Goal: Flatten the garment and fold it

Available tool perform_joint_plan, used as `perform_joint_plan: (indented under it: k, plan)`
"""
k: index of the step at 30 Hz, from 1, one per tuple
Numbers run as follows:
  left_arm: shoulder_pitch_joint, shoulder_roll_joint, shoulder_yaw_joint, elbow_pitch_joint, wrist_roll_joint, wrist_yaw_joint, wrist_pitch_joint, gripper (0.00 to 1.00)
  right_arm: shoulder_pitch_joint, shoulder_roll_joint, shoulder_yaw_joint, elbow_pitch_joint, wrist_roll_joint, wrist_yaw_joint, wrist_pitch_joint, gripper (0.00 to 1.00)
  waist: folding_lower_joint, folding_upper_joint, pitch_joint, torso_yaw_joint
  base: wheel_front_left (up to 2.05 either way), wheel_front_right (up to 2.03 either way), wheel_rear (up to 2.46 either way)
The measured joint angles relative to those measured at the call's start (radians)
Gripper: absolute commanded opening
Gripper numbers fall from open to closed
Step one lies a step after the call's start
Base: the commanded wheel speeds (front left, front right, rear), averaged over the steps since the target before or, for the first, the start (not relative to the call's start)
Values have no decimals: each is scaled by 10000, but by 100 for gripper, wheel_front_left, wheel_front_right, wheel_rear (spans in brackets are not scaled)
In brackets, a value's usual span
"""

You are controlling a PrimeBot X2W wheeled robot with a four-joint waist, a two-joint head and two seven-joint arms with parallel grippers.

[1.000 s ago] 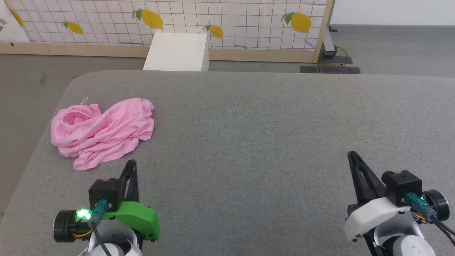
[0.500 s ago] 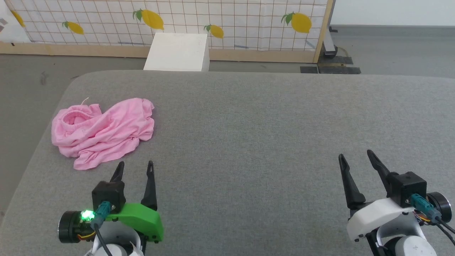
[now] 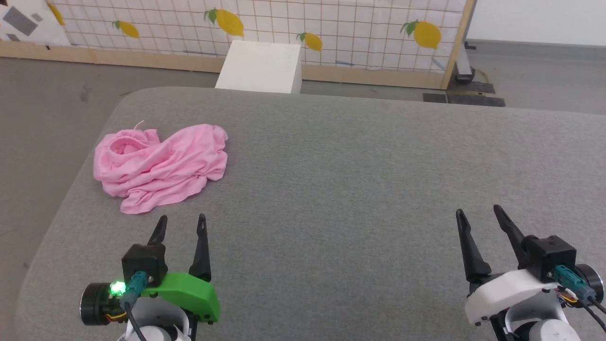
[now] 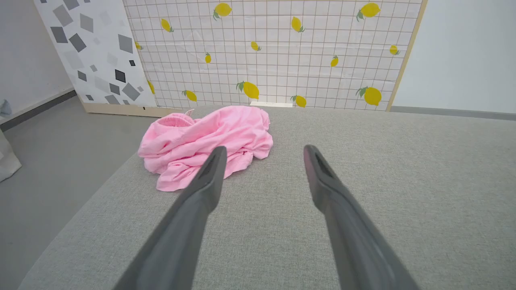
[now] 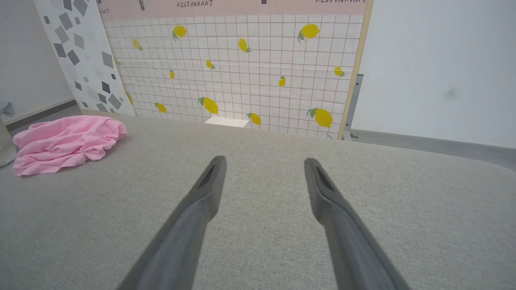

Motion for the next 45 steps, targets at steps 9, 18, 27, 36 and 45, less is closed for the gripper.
perform_joint_plan:
  k: [9,18,27,36,45]
  plan:
    - [8,0,-29,107,-259,79,-184,100,106,0,-46,123,186,0,-176,100,0,0,-43,514,0,0,0]
    - [54,0,-75,186,-360,102,-349,100,204,0,-59,280,364,0,-362,100,0,0,-114,1009,0,0,0]
    - [153,0,-125,276,-497,161,-535,100,283,0,-104,439,591,0,-543,100,0,0,-129,1438,0,0,0]
    - [203,0,-167,397,-535,203,-742,100,396,0,-157,579,709,0,-713,100,0,0,-149,1844,0,0,0]
    - [299,0,-205,500,-617,268,-911,100,412,0,-211,775,895,0,-926,100,0,0,-174,2208,0,0,0]
